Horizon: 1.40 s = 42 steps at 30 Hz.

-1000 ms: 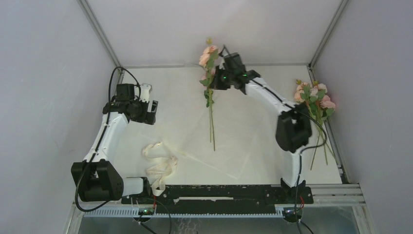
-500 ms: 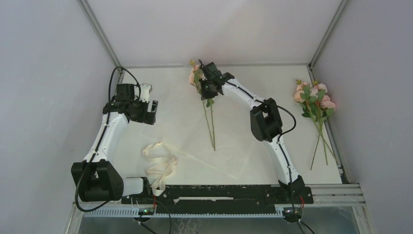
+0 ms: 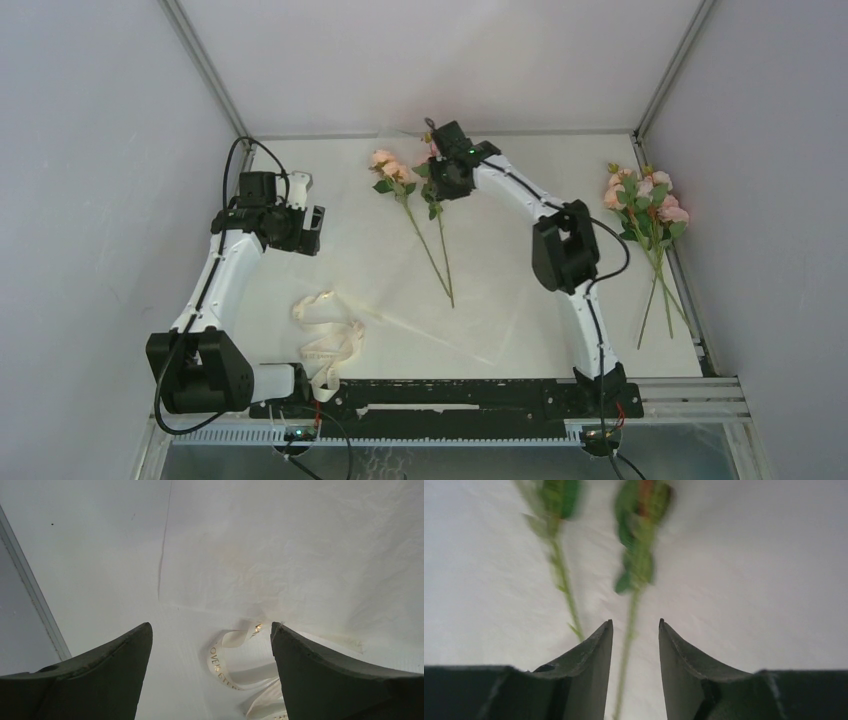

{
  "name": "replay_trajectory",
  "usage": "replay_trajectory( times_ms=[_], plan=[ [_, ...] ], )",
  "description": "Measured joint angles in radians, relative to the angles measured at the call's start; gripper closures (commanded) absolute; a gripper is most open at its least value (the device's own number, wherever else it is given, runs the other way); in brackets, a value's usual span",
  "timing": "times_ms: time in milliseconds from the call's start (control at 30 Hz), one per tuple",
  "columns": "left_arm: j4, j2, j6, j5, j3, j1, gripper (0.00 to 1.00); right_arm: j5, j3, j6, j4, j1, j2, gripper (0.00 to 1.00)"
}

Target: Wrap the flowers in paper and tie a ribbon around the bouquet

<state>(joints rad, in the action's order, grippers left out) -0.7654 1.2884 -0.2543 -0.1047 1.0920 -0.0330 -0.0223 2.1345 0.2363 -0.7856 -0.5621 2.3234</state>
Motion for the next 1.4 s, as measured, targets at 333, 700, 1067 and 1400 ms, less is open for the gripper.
replay_trajectory(
  times_ms=[333, 700, 1067, 1400],
  plan=[
    [0.0, 0.0, 0.0, -0.005, 0.0, 0.0, 0.08, -0.257, -0.503, -0.109, -0.04, 0.502, -0.509, 0.27],
    [-0.006, 0.0, 0.0, -0.003, 0.0, 0.0, 0.08, -0.395, -0.609, -0.245, -0.108, 0.73, -0.281, 0.28],
    [-0.008, 0.018, 0.001, 0.022, 0.0, 0.002, 0.08, -0.542, -0.539, -0.301, -0.085, 0.726, -0.209, 0.31],
    [-0.014, 0.04, 0.001, 0.042, 0.0, 0.005, 0.08, -0.603, -0.455, -0.354, -0.047, 0.734, -0.116, 0.35]
  ],
)
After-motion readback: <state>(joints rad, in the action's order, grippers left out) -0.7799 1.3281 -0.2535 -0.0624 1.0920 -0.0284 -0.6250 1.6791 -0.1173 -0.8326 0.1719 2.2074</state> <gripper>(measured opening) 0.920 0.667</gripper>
